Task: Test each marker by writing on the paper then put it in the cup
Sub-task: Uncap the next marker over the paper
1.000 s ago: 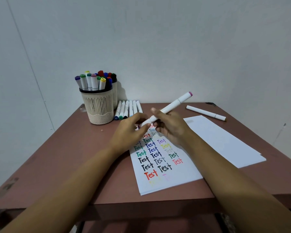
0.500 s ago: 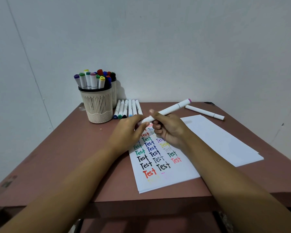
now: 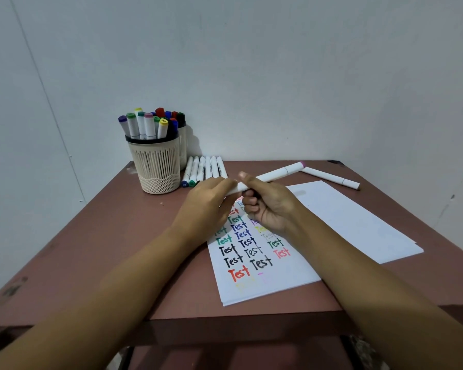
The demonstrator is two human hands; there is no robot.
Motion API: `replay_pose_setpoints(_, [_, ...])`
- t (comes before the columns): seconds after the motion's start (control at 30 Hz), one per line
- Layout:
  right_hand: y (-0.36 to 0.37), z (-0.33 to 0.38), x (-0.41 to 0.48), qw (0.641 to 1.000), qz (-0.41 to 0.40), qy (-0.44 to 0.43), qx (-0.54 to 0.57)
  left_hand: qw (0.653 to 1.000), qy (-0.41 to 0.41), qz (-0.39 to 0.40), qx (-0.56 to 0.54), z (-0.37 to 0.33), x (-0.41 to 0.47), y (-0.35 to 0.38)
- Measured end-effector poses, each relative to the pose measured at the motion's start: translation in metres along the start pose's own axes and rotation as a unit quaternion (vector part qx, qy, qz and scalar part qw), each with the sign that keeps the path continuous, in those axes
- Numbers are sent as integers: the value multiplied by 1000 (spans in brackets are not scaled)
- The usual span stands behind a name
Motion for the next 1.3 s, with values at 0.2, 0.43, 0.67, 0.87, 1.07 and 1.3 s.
replay_pose_setpoints(0.2, [0, -3, 0, 1000, -5, 9, 10, 1000, 20, -6, -8, -2, 1, 2])
replay_pose_setpoints(0.43, [6, 3, -1, 1000, 6, -4, -9, 1000, 3, -1, 0, 5, 5, -5])
replay_pose_setpoints(0.67, [1, 10, 0, 999, 3, 31, 35, 1000, -2, 3, -4, 10, 7, -8])
replay_pose_setpoints(0.87, [-4, 12, 3, 998, -36, 3, 48, 971, -167, 19, -170, 1, 6, -4])
replay_pose_setpoints(1.07, [2, 5, 2, 998, -23, 13, 51, 948, -223, 14, -227, -3, 6, -5])
replay_pose_setpoints(1.3, [4, 1, -2, 996, -31, 20, 86, 941, -239, 2, -239, -5, 4, -1])
Point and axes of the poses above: each hand's wrist, its own x-axis towards the middle knuckle, its own y-axis out of the palm, z = x × y, the point moved 1 cm from there along x, towards the middle knuckle, and after that the axes turned 5 degrees about x, right-handed, at the moved point
